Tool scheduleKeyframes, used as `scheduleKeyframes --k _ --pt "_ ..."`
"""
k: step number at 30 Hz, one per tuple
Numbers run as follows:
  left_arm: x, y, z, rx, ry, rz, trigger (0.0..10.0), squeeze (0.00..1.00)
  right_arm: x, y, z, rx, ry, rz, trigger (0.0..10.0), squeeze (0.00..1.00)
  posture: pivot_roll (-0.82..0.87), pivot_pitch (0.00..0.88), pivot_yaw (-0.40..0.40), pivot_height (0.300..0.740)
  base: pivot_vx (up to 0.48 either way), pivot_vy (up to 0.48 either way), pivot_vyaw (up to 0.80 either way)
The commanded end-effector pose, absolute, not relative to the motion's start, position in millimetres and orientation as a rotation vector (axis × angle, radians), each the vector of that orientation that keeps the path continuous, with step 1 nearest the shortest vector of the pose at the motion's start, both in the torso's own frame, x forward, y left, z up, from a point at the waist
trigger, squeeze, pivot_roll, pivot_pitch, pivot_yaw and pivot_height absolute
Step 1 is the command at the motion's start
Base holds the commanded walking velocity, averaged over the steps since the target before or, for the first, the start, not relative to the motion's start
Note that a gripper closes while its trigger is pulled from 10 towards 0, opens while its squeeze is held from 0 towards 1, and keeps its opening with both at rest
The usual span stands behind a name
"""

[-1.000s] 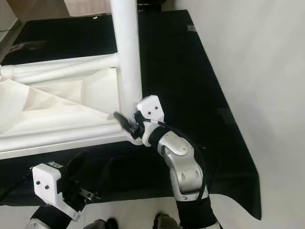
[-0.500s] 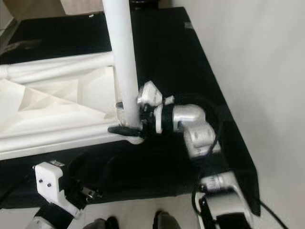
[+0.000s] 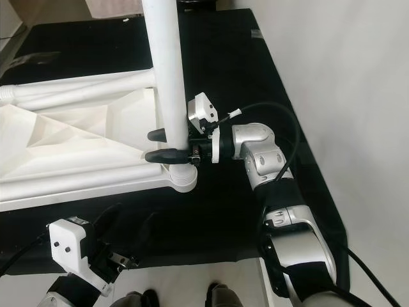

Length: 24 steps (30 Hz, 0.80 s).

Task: Building children table

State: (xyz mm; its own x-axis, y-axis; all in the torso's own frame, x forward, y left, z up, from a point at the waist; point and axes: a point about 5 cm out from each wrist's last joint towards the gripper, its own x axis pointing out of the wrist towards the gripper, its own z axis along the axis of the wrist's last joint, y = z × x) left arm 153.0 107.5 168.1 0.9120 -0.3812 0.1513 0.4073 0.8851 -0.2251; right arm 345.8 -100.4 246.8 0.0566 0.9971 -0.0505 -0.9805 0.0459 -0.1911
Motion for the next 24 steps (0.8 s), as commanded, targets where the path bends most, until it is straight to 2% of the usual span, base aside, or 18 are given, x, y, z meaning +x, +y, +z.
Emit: scheduleKeyframes --k 1,4,5,6,7,8,9,10,11,14,15,24 --pt "151 107 165 -0.274 -0.084 -0.41 10.0 0.0 346 -101 239 -0.144 -0.099 1.48 0.0 0.0 0.0 0.258 -0.002 0.74 0.0 0.0 0.0" --pt "153 107 165 -0.276 -0.085 -0.411 10.0 0.0 345 -110 236 -0.155 -0.127 1.308 0.0 0.0 -0.01 0.26 -0.002 0.74 0.0 0.0 0.0" --pt "153 108 165 -0.276 -0.085 -0.412 10.0 0.0 344 -109 227 -0.132 -0.108 1.146 0.0 0.0 -0.02 0.26 -0.009 0.74 0.0 0.0 0.0" --pt "153 108 165 -0.276 -0.085 -0.412 10.0 0.0 344 -109 227 -0.132 -0.108 1.146 0.0 0.0 -0.02 0.26 -0.009 0.74 0.0 0.0 0.0" --pt "153 108 165 -0.277 -0.084 -0.413 10.0 0.0 343 -109 220 -0.115 -0.093 1.03 0.0 0.0 -0.02 0.26 -0.009 0.74 0.0 0.0 0.0" --pt "153 108 165 -0.277 -0.084 -0.413 10.0 0.0 343 -109 220 -0.115 -0.093 1.03 0.0 0.0 -0.02 0.26 -0.009 0.74 0.0 0.0 0.0" --pt "155 109 165 -0.278 -0.085 -0.416 10.0 0.0 325 -112 188 -0.151 0.01 0.58 0.0 0.0 -0.03 0.26 0.002 0.74 0.0 0.0 0.0" --pt "155 109 165 -0.278 -0.085 -0.416 10.0 0.0 325 -112 188 -0.151 0.01 0.58 0.0 0.0 -0.03 0.26 0.002 0.74 0.0 0.0 0.0" --pt "155 109 165 -0.278 -0.086 -0.418 10.0 0.0 316 -113 181 -0.155 0.032 0.482 0.0 0.0 -0.03 0.26 0.002 0.74 0.0 0.0 0.0" --pt "156 110 164 -0.278 -0.085 -0.418 10.0 0.0 310 -109 178 -0.162 0.032 0.453 0.0 0.0 -0.03 0.253 0.009 0.74 0.0 0.0 0.0" --pt "157 110 162 -0.278 -0.084 -0.418 10.0 0.0 312 -99 176 -0.168 0.02 0.518 0.0 0.0 -0.03 0.235 0.006 0.74 0.0 0.0 0.0" --pt "158 111 161 -0.281 -0.087 -0.412 10.0 0.0 314 -88 180 -0.168 0.008 0.541 0.0 0.0 -0.03 0.226 0.008 0.74 0.0 0.0 0.0"
